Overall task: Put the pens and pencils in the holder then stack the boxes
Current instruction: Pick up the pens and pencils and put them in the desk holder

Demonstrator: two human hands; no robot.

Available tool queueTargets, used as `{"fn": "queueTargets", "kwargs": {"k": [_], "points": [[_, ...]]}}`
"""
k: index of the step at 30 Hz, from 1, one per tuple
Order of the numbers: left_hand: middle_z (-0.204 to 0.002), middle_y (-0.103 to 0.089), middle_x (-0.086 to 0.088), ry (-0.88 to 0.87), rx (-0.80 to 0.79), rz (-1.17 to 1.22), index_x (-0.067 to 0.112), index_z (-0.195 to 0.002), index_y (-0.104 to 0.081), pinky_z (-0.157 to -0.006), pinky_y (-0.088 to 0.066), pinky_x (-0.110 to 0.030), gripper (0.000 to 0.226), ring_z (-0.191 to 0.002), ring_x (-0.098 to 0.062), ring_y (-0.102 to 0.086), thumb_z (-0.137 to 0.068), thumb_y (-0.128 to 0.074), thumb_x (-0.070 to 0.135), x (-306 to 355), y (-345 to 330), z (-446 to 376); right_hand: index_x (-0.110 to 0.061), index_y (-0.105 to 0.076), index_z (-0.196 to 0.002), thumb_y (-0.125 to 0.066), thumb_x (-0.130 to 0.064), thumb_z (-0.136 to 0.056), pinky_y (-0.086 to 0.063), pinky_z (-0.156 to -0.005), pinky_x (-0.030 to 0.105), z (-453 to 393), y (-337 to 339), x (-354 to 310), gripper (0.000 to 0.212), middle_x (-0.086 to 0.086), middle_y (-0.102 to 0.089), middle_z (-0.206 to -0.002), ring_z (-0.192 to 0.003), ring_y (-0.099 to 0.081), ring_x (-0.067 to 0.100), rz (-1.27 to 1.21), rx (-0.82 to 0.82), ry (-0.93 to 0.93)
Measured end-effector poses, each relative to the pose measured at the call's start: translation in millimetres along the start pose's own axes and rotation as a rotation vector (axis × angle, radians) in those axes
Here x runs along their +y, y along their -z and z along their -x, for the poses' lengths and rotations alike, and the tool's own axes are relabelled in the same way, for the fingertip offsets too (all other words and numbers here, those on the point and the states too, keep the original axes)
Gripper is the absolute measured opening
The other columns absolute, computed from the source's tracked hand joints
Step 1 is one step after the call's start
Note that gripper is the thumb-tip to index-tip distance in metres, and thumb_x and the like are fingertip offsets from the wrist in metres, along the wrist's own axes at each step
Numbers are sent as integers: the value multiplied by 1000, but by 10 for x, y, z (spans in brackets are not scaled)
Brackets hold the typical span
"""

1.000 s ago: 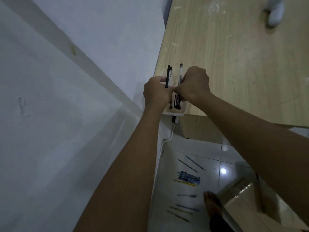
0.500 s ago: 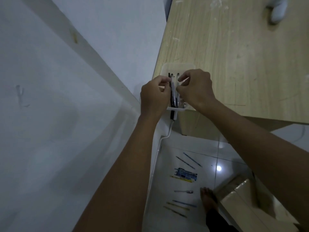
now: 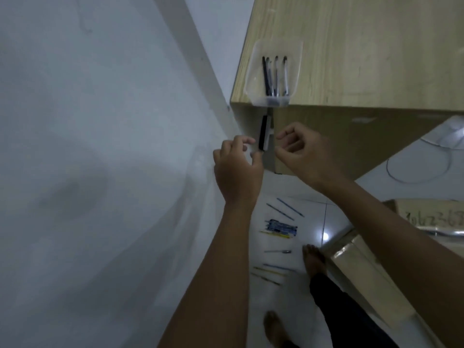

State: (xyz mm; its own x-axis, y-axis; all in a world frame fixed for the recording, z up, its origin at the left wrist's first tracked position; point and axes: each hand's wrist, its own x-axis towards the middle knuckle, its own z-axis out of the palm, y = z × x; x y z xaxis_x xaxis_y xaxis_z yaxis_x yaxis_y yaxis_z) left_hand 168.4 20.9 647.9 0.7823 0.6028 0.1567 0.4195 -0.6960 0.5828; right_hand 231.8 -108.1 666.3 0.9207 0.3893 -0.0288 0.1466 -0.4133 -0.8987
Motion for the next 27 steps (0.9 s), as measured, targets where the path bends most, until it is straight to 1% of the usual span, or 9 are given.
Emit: {"fn": "queueTargets", "kwargs": {"k": [4, 7, 11, 13, 17, 21, 23, 25, 27], "points": [[-95, -59, 6, 25, -63, -32, 29, -101, -64, -67, -48, -33, 19, -92, -16, -48, -83, -65, 26, -288, 225, 775, -16, -62, -94, -72, -20, -84, -50, -62, 31, 696, -147, 141, 15, -1, -61, -78, -66, -56, 18, -24, -113, -101], [-93, -59, 6, 38, -114, -53, 28, -101, -65, -65, -49, -33, 18, -90, -15, -48, -83, -64, 30, -537, 293, 1273, -14, -62, -96, -73, -21, -83, -53, -67, 38, 1165, -247, 391, 19, 7, -65, -84, -73, -61, 31, -16, -144, -209], [-96, -59, 7, 59, -219, -60, 30, -104, -64, -67, -48, -31, 21, -92, -15, -49, -84, -64, 27, -883, 168, 1696, -12, -64, -96, -75, -19, -81, -46, -59, 23, 1625, -334, 823, 19, 9, -67, -86, -65, -57, 22, 59, -196, -278], [-98, -60, 7, 85, -257, -48, 30, -106, -64, -67, -43, -27, 23, -95, -14, -50, -84, -63, 24, -1030, 13, 1865, -12, -65, -97, -75, -18, -81, -45, -59, 22, 1772, -345, 1075, 20, 8, -67, -89, -64, -57, 19, 124, -258, -293], [-102, -59, 7, 138, -353, -72, 31, -109, -62, -71, -48, -30, 27, -99, -15, -51, -84, -61, 22, -1363, -500, 2142, -14, -64, -102, -73, -19, -82, -49, -68, 30, 1928, -394, 1686, 22, 2, -64, -95, -73, -61, 21, 219, -349, -314], [-108, -63, 5, 224, -435, 10, 30, -114, -66, -81, -42, -26, 31, -106, -18, -53, -85, -63, 19, -1757, -1211, 2411, -19, -63, -101, -73, -22, -81, -41, -60, 16, 1998, -593, 2508, 23, 1, -62, -96, -74, -59, 17, 289, -397, -282], [-108, -65, 2, 230, -434, 31, 29, -115, -67, -87, -47, -30, 36, -105, -22, -57, -82, -63, 17, -2001, -1599, 2514, -20, -63, -99, -74, -21, -80, -38, -59, 14, 1999, -768, 2898, 22, 0, -61, -95, -72, -56, 11, 300, -413, -266], [-106, -67, -2, 214, -449, 30, 28, -116, -68, -89, -51, -38, 41, -99, -28, -60, -78, -63, 16, -2283, -2022, 2654, -19, -64, -98, -73, -21, -80, -35, -60, 18, 2035, -966, 3334, 21, 1, -60, -93, -71, -51, 10, 328, -460, -248], [-108, -66, -4, 209, -498, 42, 29, -118, -67, -89, -51, -38, 42, -98, -28, -60, -79, -65, 14, -2591, -2456, 2802, -20, -64, -98, -72, -20, -80, -34, -67, 23, 2083, -1190, 3803, 20, 1, -58, -92, -74, -49, 12, 365, -502, -222]]}}
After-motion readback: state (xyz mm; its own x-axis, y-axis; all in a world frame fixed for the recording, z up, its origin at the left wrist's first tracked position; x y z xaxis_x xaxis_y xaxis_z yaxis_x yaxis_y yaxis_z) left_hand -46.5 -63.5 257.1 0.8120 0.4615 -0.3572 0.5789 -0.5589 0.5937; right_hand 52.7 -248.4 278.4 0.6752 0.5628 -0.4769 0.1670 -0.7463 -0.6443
